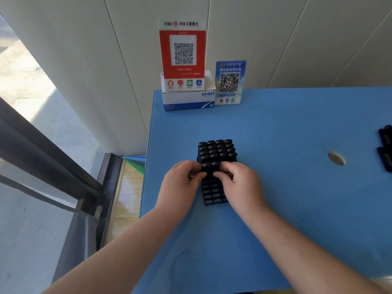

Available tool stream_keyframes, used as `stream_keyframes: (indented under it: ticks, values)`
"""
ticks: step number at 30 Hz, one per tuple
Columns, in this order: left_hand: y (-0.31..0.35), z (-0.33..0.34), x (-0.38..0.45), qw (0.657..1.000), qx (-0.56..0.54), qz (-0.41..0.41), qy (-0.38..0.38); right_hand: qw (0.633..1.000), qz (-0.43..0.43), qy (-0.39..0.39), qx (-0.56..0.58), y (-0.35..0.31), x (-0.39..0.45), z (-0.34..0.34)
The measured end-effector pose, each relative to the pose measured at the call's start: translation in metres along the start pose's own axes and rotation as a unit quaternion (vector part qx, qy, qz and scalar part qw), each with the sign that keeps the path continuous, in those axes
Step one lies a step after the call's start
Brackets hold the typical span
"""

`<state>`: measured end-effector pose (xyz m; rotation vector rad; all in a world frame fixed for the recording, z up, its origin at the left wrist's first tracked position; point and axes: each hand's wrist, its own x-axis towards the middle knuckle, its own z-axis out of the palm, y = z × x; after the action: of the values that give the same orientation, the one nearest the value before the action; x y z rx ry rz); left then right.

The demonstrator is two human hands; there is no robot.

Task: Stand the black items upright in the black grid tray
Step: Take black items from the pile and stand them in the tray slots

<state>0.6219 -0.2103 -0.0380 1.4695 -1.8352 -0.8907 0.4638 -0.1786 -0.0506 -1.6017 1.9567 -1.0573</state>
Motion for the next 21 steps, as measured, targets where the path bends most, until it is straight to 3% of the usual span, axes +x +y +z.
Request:
stream_keyframes:
  ticks: [5, 10, 16, 21]
  values:
    - [0.004, -0.003, 0.001, 0.999, -0.026, -0.035, -0.008, 0.999, 0.045, -0.019, 0.019, -0.003, -0.002, -0.006]
    - [0.015, -0.012, -0.002, 0.999, -0.031, -0.017, -0.003, 0.997, 0.071, 0.002, 0.022, -0.003, -0.014, -0.021]
    - [0.048, -0.012, -0.018, 0.99, -0.011, 0.119, -0.079, 0.995, 0.04, 0.047, -0.077, 0.0, -0.039, -0.067]
    - [0.063, 0.014, -0.019, 0.945, 0.175, 0.234, -0.144, 0.979, 0.079, 0.097, -0.161, 0.016, -0.064, -0.121]
